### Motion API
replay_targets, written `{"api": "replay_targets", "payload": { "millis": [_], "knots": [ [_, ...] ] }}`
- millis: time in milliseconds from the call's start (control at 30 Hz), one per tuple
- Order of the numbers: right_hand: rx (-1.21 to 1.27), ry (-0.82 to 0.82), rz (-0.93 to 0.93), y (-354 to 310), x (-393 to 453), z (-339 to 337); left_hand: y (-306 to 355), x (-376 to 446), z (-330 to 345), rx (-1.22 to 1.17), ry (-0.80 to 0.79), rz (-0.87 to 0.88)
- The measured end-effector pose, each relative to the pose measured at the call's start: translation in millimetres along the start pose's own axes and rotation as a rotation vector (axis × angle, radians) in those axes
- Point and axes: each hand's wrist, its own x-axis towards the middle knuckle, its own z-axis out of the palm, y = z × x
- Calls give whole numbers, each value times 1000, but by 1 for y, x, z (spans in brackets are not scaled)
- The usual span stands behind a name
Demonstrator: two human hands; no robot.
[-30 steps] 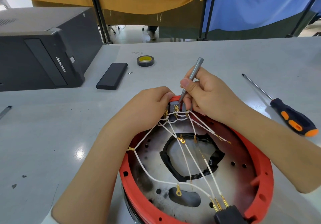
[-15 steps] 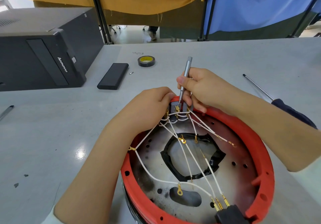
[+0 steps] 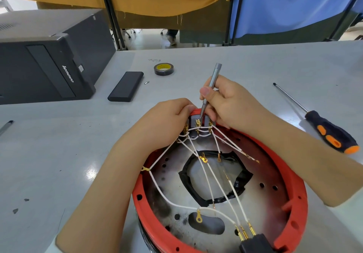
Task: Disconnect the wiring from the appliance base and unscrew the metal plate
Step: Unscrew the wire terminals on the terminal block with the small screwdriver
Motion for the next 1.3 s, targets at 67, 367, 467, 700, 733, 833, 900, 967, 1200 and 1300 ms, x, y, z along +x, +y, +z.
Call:
{"api": "replay_targets", "payload": {
  "millis": [67,367,467,700,733,833,900,967,1200,1300],
  "knots": [
    [-52,1,-16,0,0,1,1,0,0,5,5,4],
    [15,40,-39,0,-1,1,-1,1,0,15,2,10],
    [-1,33,-23,0,0,2,-1,1,0,14,5,10],
    [9,-104,98,-3,12,-2,0,1,0,10,2,4],
    [10,-121,112,-4,13,-2,0,1,0,9,4,3],
    [-8,-148,145,-6,16,-2,1,1,1,15,7,5],
    [-23,-159,161,-7,18,-2,0,1,1,11,10,3],
    [-11,-168,175,-7,18,-3,0,1,0,1,7,-3],
    [35,14,58,0,5,0,-1,1,0,-8,2,-4],
    [9,18,26,-1,4,0,0,0,0,-11,-1,0]
  ]
}}
